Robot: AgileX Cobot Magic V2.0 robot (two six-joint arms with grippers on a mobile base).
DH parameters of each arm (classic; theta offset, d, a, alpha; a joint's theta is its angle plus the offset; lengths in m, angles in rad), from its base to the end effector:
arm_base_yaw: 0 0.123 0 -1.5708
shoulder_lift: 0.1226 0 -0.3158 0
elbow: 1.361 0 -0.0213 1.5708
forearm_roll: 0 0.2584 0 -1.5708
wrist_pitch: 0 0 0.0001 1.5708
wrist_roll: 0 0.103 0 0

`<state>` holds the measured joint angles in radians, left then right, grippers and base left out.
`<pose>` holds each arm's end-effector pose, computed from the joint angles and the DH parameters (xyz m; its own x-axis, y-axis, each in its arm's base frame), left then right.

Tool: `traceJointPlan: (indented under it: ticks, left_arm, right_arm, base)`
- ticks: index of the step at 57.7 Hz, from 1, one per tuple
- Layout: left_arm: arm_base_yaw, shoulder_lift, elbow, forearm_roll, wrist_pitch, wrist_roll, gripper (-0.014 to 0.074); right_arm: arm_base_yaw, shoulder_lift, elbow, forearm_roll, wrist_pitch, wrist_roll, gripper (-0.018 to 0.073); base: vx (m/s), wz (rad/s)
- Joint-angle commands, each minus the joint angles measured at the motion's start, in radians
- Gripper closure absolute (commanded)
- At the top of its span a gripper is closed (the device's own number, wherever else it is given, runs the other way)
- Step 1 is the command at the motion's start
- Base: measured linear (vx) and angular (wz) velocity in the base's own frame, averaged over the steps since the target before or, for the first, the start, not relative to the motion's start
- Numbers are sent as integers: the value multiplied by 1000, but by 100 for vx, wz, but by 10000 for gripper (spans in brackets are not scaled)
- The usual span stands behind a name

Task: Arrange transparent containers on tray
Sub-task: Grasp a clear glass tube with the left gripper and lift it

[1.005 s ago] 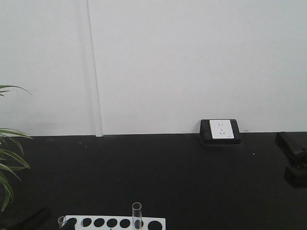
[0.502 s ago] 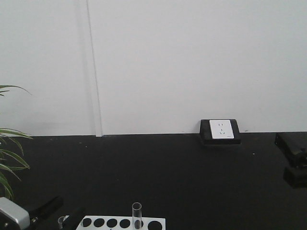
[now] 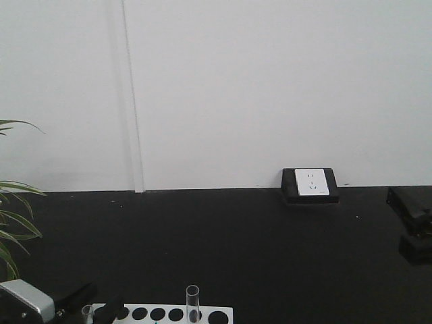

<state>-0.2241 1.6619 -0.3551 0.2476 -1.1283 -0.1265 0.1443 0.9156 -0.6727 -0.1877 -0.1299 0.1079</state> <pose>0.2638 -0.0835 0.1858 -0.1087 0.0061 -0.9941 0.4295 0.9021 -0.0414 0.1987 0.0314 0.3730 -0.0146 -0.0811 -0.9966 -0.1693 0.9825 -0.0775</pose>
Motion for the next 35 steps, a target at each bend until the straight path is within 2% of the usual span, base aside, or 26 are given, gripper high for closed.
traceJointPlan:
  ticks: [1,13,23,31,35]
  left_arm:
    - [-9,-32,-20,-12,-83,-1,232]
    - [-9,-32,-20,-13,-82,-1,454]
    - [-9,-36,-20,-13,-113,-5,603]
    - [-9,-138,-20,-13,-98,-12,604]
    - [-9,-210,-30,-13,-37,-13,603]
  right_arm:
    - [-4,-8,-32,-8,-83,-7,13]
    - [-4,-8,-32,-5,-83,-7,13]
    - [-4,-8,-32,-5,-83,-7,13]
    - [-4,-8,-32,-5,-83,-7,13]
    - [-4,-8,-32,-5,-84,-7,13]
  base:
    - [0,0]
    - [0,0]
    - [0,0]
    - [0,0]
    - [0,0]
